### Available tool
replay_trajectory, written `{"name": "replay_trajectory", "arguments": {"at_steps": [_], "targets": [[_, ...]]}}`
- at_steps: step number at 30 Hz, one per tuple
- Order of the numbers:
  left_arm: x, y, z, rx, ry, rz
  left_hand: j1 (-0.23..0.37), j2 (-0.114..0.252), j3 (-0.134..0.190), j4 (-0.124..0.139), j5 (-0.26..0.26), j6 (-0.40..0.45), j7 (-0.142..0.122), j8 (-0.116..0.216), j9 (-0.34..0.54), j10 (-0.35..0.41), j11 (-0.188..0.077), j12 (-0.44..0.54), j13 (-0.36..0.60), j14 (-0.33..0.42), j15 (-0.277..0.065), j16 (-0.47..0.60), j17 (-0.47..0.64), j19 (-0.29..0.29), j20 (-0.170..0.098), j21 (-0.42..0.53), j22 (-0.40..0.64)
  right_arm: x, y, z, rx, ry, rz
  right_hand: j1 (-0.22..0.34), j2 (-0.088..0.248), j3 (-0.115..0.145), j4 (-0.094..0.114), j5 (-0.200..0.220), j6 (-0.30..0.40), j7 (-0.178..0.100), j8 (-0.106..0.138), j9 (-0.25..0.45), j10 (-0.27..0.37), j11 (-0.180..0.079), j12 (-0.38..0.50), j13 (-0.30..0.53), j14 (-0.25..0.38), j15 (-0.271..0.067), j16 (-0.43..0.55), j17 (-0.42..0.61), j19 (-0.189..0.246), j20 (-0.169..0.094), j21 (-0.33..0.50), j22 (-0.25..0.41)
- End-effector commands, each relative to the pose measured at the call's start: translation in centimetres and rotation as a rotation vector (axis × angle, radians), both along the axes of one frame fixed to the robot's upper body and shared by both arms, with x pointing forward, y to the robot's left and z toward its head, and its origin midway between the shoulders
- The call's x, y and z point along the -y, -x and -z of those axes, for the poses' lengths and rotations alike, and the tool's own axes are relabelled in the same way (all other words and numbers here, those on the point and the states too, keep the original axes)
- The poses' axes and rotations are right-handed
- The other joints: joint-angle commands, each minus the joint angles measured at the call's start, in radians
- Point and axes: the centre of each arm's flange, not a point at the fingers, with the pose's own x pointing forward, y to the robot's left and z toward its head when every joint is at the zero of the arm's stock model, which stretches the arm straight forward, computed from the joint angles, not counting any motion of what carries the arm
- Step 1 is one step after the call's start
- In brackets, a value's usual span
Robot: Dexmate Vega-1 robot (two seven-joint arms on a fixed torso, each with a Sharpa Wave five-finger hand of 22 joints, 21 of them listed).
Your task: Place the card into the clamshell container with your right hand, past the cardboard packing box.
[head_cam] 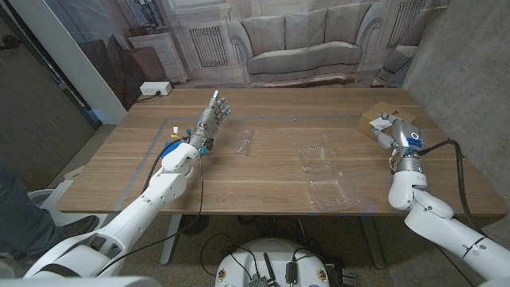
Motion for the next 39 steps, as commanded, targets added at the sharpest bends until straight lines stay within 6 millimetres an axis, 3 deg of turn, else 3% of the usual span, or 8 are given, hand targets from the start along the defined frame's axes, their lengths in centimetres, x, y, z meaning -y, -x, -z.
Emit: {"name": "replay_trajectory", "arguments": {"at_steps": [1, 24, 30, 39], "targets": [[0.1, 0.2, 0.1, 0.001, 0.0, -0.002, 0.0, 0.007, -0.004, 0.002, -0.003, 0.006, 0.001, -0.003, 0.004, -0.004, -0.001, -0.001, 0.003, -0.007, 0.001, -0.003, 0.002, 0.003, -0.03, -0.006, 0.001, 0.4, -0.4, 0.2, -0.016, 0.041, 0.045, 0.006, -0.007, -0.001, 0.004, 0.006, 0.0, -0.011, -0.004, 0.003, -0.007, -0.008, -0.011, -0.001, -0.004, -0.162, -0.005, 0.001, 0.0, -0.156, 0.001, 0.006], [0.0, 0.9, 0.3, 0.001, 0.002, -0.008, -0.001, 0.009, -0.008, 0.003, -0.004, 0.007, -0.002, -0.003, 0.004, -0.004, -0.003, -0.002, 0.003, -0.007, 0.001, -0.003, 0.002, 0.005, -0.029, -0.014, 0.001, 1.1, -1.4, 0.3, -0.045, 0.106, 0.096, -0.017, -0.031, -0.027, 0.02, 0.011, 0.001, -0.019, -0.011, 0.004, -0.006, -0.014, -0.019, 0.001, 0.007, -0.159, -0.003, 0.006, 0.004, -0.153, 0.002, 0.006], [0.1, 1.0, 0.2, 0.006, 0.002, -0.008, -0.002, 0.01, -0.009, 0.004, -0.005, 0.008, -0.001, -0.003, 0.004, -0.004, -0.003, -0.001, 0.003, -0.007, 0.001, -0.003, 0.002, 0.005, -0.029, -0.017, 0.002, 1.0, -1.7, 0.5, -0.048, 0.131, 0.12, -0.021, -0.031, -0.033, 0.025, 0.016, -0.011, -0.018, -0.018, 0.006, -0.036, -0.014, -0.033, 0.003, 0.001, -0.159, -0.005, 0.008, -0.003, -0.151, -0.002, 0.006], [0.2, 1.0, 0.4, 0.001, 0.005, -0.009, -0.004, 0.012, -0.011, 0.005, -0.005, 0.009, -0.002, -0.003, 0.004, -0.003, -0.002, -0.001, 0.003, -0.007, 0.0, -0.003, 0.003, 0.006, -0.03, -0.02, 0.002, 1.0, -2.2, 0.7, -0.045, 0.14, 0.15, -0.034, -0.035, -0.054, 0.037, 0.033, -0.03, -0.024, -0.025, 0.017, -0.094, -0.008, -0.055, 0.009, -0.071, -0.137, -0.022, 0.019, -0.047, -0.135, -0.022, 0.006]]}}
